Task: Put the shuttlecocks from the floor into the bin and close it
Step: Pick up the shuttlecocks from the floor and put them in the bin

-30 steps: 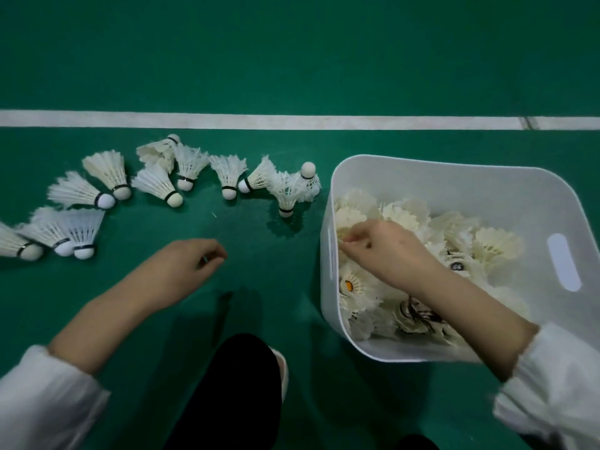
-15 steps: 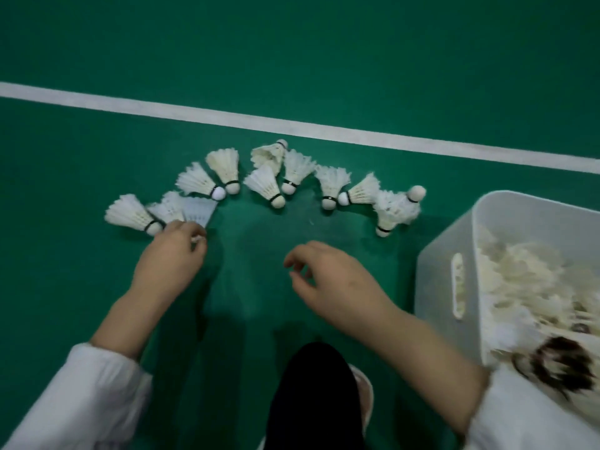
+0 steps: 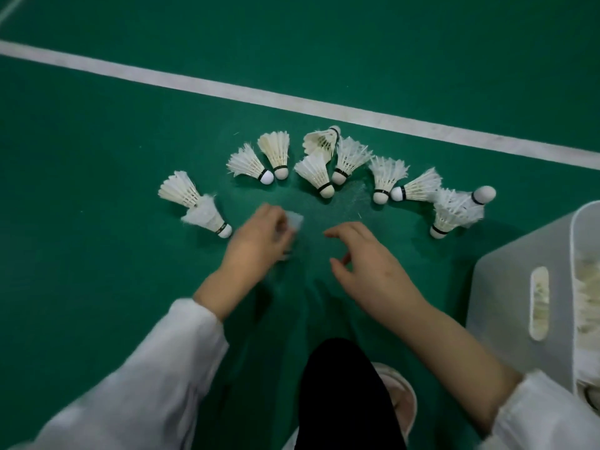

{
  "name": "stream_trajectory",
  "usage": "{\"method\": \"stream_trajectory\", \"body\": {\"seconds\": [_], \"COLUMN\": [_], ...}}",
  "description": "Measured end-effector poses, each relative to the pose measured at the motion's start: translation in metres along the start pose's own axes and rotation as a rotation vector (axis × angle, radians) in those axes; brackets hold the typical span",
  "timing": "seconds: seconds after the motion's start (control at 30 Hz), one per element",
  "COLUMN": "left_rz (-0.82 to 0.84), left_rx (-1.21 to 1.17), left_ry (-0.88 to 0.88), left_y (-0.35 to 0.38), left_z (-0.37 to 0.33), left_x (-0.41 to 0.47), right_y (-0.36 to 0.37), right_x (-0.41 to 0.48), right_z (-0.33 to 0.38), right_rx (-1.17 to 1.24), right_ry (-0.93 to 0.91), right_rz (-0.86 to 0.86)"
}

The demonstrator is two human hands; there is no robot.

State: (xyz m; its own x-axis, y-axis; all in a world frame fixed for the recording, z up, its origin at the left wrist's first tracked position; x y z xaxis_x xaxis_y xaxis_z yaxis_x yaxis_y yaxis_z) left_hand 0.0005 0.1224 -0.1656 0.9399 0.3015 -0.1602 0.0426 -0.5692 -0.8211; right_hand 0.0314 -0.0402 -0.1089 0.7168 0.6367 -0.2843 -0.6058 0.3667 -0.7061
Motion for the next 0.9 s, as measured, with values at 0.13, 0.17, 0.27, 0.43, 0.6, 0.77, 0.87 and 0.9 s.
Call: {"method": "stream_trajectory", "body": {"seconds": [0.13,0.17,0.27,0.43,0.6,0.77,0.87,0.9], "left_rz": [0.117,0.134,0.053,-0.238,-0.015,0.065,0.218,0.245], "left_rx": [-0.149,-0.168,-0.195,0.239,0.133,-0.058,-0.059,-0.083], "left_ry": [0.233,0.238,0.211,-0.501,-0.634,-0.450,-0.426,-0.412], "left_y": [0.023,0.023,0.002,-0.047,-0.017,-0.007,-0.009,-0.011], "left_z": [-0.043,-0.041,-0.017,0.072,0.102,0.087,0.082,0.081], "left_x": [-0.052,-0.059,-0.059,-0.050,-0.079,-0.086,-0.081,-0.079], "right_y": [0.015,0.020,0.026,0.029,0.034,0.047,0.049,0.048], "right_x": [-0.002,-0.005,-0.016,-0.023,-0.020,-0.028,-0.028,-0.027], "right_z": [-0.008,-0.011,-0.024,-0.027,-0.022,-0.030,-0.032,-0.032], "right_rx": [0.008,-0.025,-0.075,-0.049,-0.080,-0.111,-0.121,-0.130], "right_ry": [-0.014,0.003,0.058,0.087,0.047,0.095,0.104,0.102], "right_rz": [0.080,0.119,0.115,-0.021,-0.070,-0.024,-0.007,-0.004]}}
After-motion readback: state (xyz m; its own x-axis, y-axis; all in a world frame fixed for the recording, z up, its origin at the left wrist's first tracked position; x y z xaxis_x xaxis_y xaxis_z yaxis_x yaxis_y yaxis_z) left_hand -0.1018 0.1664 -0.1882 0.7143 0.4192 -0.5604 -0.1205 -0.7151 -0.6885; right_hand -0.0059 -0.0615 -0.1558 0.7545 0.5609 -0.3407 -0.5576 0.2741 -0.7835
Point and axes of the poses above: each hand's wrist, its own x-axis towards the middle knuckle, its own y-axis out of the palm, z = x × y, the point moved 4 cm from there along x, towards the middle knuckle, and after that the axes turned 1 degree about z, right-handed, at the moved point
